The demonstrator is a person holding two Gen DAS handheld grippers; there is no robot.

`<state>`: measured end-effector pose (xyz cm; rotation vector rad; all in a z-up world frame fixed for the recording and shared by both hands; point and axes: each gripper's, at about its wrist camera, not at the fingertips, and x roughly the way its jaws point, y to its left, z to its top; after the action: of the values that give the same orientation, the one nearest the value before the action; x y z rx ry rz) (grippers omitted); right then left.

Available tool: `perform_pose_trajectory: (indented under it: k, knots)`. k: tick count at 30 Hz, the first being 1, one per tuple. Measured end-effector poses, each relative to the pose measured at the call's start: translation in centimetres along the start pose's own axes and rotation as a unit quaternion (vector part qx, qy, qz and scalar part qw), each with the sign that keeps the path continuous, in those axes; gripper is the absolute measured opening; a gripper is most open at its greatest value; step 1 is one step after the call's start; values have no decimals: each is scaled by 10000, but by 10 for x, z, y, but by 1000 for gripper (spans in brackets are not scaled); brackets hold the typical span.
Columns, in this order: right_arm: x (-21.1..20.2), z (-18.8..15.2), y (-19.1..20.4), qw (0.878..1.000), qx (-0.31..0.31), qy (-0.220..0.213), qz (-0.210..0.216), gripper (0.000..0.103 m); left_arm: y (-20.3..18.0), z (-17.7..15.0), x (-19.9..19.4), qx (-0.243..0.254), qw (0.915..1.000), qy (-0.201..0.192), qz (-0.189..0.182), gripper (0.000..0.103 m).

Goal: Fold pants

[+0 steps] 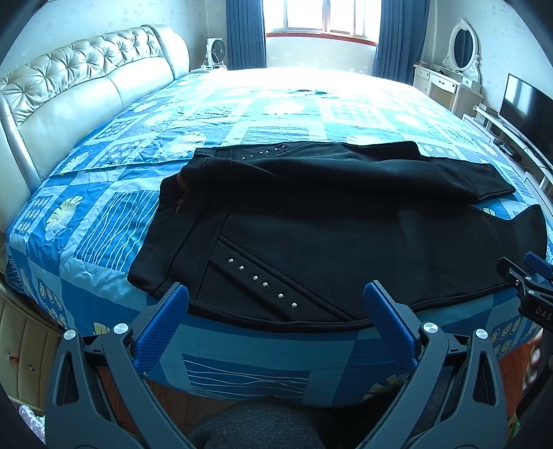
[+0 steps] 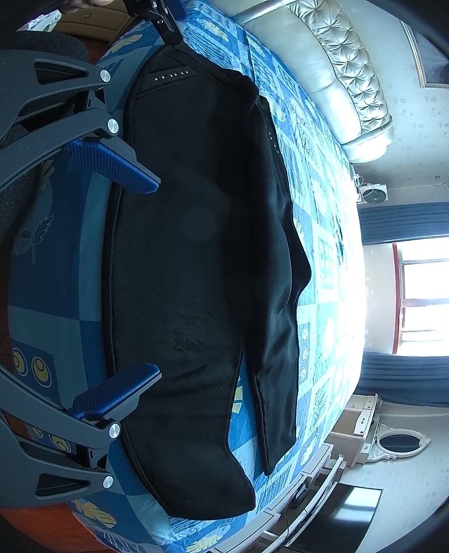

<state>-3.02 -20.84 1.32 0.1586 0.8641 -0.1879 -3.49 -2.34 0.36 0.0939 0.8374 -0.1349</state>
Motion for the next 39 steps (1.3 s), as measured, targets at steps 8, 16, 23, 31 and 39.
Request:
perform_pose_trajectory:
  k: [8, 16, 23, 31, 39]
  knots:
    - [-36, 37, -98, 9912, 1010, -834, 203, 99, 1, -3, 0, 3, 10000, 34, -52, 101]
    - [-30, -9, -300, 8868, 4371, -822, 1254, 99, -3, -4, 5, 101, 9999, 72, -67, 101]
    - [26, -53, -344, 7821, 5908, -409, 1939, 99, -5, -6, 12, 82, 9998, 185, -62, 101]
    - [62, -46, -341, 7198, 6371, -900, 2607, 99, 1, -11, 21, 40, 9994, 332, 32, 101]
    - [68, -47, -368, 6510, 6817, -1798, 2814, 99, 4, -14, 29, 12, 9990, 452, 51, 101]
